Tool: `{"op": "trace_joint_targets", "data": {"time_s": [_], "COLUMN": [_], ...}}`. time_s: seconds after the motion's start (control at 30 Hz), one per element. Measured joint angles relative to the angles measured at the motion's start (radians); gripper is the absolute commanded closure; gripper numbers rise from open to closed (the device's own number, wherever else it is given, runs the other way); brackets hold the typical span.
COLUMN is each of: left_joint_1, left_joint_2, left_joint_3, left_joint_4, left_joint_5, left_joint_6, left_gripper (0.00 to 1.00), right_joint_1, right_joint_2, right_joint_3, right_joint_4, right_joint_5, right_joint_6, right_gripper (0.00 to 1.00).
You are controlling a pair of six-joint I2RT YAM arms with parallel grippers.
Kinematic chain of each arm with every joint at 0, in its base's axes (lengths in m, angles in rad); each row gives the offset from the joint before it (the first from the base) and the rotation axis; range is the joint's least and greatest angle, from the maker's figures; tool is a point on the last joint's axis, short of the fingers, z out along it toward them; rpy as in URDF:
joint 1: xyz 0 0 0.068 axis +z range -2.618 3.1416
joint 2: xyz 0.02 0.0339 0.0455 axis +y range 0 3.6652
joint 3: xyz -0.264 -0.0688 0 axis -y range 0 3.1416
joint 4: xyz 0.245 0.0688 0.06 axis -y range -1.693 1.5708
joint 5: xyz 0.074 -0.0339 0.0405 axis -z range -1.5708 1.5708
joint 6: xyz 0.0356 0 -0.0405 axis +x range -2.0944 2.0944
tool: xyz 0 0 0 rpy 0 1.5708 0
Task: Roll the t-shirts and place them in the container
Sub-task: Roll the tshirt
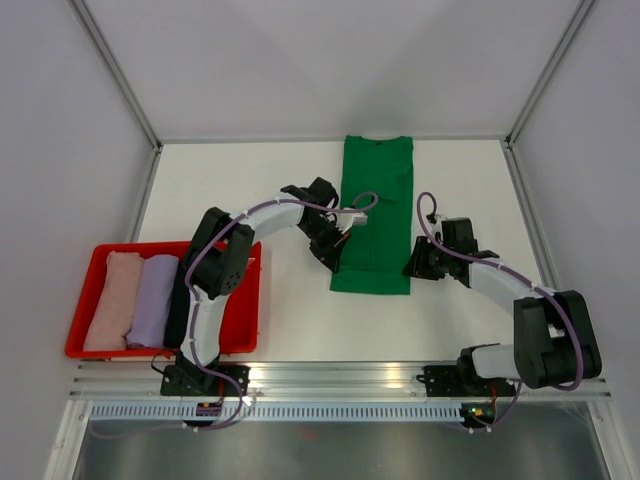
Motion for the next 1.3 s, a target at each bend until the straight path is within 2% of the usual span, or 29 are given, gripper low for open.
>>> {"op": "trace_joint_targets", "data": {"time_s": [0.27,0.5,0.57,0.67,1.03,1.3], "left_joint_1": [-0.003,-0.005,-0.005,-0.006,-0.018,-0.018], "left_joint_2": [0.001,0.001,0.001,0.001,0.001,0.001], "left_joint_3": [0.000,0.000,0.000,0.000,0.006,0.017], "left_joint_4": [0.000,0.000,0.000,0.000,0.000,-0.001], "left_joint_5": [-0.007,-0.020,-0.022,-0.023,-0.034,-0.054], "left_joint_6": [-0.001,-0.001,-0.001,-0.001,-0.001,-0.001], "left_gripper": [0.98,0.98,0.98,0.98,0.98,0.96], "right_joint_1": [0.001,0.012,0.013,0.013,0.008,-0.003], "right_joint_2": [0.051,0.058,0.055,0.039,-0.084,-0.083], "right_joint_3": [-0.013,-0.013,-0.013,-0.013,-0.043,-0.053], "right_joint_4": [0.029,0.036,0.035,0.031,-0.011,-0.019], "right_joint_5": [-0.040,-0.053,-0.053,-0.050,0.017,0.056], "right_joint_6": [0.000,-0.003,-0.003,-0.006,0.048,0.072], "right_gripper": [0.66,0.75,0.80,1.00,1.00,1.00]}}
